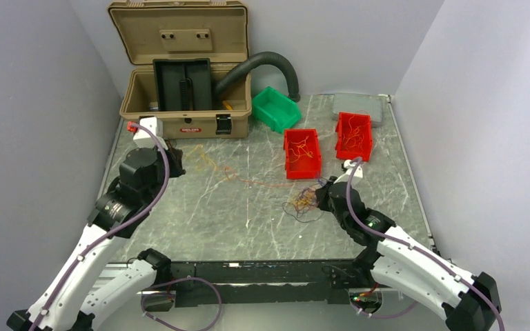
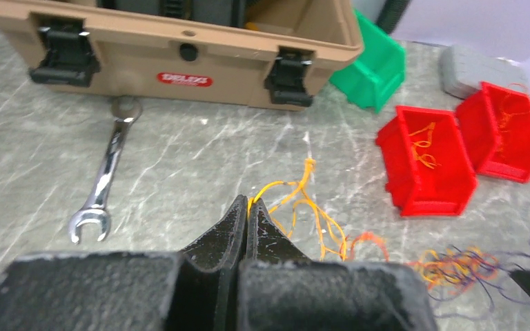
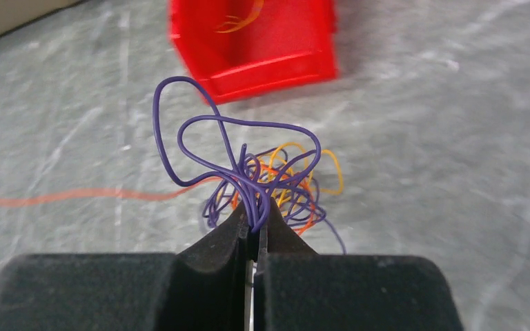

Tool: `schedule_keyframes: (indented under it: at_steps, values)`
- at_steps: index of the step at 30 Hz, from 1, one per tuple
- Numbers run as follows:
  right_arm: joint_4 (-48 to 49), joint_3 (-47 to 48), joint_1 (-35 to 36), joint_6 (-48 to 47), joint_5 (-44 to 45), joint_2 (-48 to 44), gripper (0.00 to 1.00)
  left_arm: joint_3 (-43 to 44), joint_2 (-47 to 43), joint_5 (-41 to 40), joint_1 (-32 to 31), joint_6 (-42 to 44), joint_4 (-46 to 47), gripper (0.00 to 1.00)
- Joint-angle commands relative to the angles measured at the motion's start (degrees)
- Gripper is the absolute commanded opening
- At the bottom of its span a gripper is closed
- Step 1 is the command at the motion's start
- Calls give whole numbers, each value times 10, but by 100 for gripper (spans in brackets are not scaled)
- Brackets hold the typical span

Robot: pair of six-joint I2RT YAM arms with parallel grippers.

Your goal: Untangle the cables

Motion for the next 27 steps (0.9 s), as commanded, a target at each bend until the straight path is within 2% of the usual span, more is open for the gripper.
schedule_keyframes:
  at_steps: [1, 5, 9, 12, 14, 16, 18, 19, 21, 24, 27]
  values:
    - [-201, 51, -12, 80, 102, -1, 0, 56, 37, -108, 3, -29, -66, 0]
    - [-342, 94, -13, 216, 172, 17, 0, 57, 41, -164, 3, -79, -84, 0]
    - [-366, 99, -14, 240, 184, 2, 0, 29, 27, -148, 3, -85, -42, 0]
    - [-386, 101, -14, 262, 197, -16, 0, 43, 40, -177, 4, -96, -66, 0]
    - [-368, 96, -14, 230, 188, -26, 0, 57, 53, -184, 4, -105, -89, 0]
    - [-319, 90, -14, 159, 144, -34, 0, 50, 53, -130, 3, -73, -48, 0]
    - [-261, 82, -14, 85, 77, -44, 0, 20, 41, -20, 3, -25, 37, 0]
    - [-247, 79, -14, 68, 56, -47, 0, 2, 35, 64, 3, -6, 84, 0]
    - [-233, 75, -13, 60, 39, -53, 2, -18, 42, 156, 3, -10, 143, 0]
    - [-222, 70, -14, 49, 37, -55, 7, 0, 95, 233, 2, -35, 161, 0]
    - [-219, 72, -14, 43, 34, -41, 9, 37, 159, 276, -13, -54, 167, 0]
